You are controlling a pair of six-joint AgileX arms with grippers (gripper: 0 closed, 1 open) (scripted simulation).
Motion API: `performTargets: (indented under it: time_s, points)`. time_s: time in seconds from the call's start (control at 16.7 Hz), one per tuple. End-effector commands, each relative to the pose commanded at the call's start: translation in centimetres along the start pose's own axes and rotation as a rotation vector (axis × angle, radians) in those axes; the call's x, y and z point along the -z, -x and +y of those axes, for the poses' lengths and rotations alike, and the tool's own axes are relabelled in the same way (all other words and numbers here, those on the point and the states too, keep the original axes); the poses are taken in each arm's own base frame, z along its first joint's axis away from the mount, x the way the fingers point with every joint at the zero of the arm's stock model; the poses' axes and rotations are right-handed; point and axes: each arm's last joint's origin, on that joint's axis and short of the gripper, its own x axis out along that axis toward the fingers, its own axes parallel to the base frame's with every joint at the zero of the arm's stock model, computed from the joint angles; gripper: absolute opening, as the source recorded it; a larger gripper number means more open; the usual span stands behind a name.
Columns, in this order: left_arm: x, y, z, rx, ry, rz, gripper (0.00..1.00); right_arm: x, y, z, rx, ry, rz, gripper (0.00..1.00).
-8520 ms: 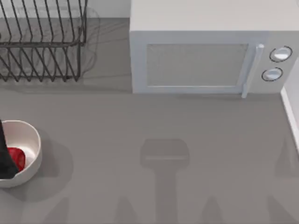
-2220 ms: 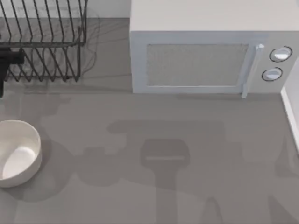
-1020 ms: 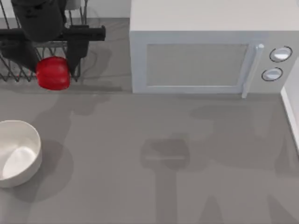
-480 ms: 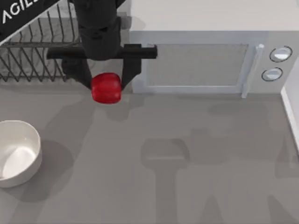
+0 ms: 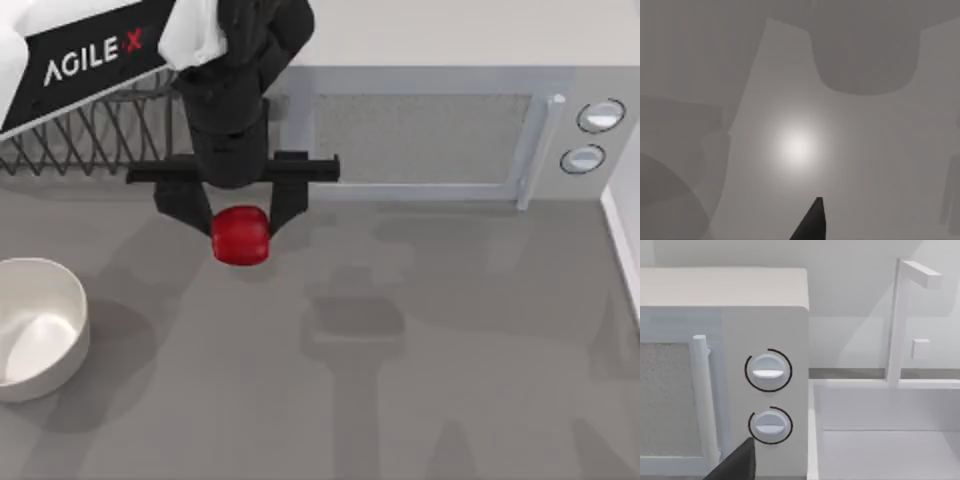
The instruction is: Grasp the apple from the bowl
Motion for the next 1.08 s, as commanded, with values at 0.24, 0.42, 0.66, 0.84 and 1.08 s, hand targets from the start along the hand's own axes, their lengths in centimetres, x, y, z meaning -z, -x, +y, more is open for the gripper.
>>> performTargets:
  time_s: [0.24,0.42,0.66,0.84,1.08]
  points:
    - [0.5,-3.7,0.2,-0.004,0.000,0.006,0.00,0.0,0.0,0.0,0.000,0.000,0.000,1.00]
    - [0.5,-3.9,0.2,-0.004,0.000,0.007,0.00,0.0,0.0,0.0,0.000,0.000,0.000,1.00]
    - [0.5,-3.9,0.2,-0.004,0.000,0.007,0.23,0.0,0.0,0.0,0.000,0.000,0.000,1.00]
    - [0.5,-3.9,0.2,-0.004,0.000,0.007,0.45,0.0,0.0,0.0,0.000,0.000,0.000,1.00]
    - [0.5,-3.9,0.2,-0.004,0.000,0.007,0.75,0.0,0.0,0.0,0.000,0.000,0.000,1.00]
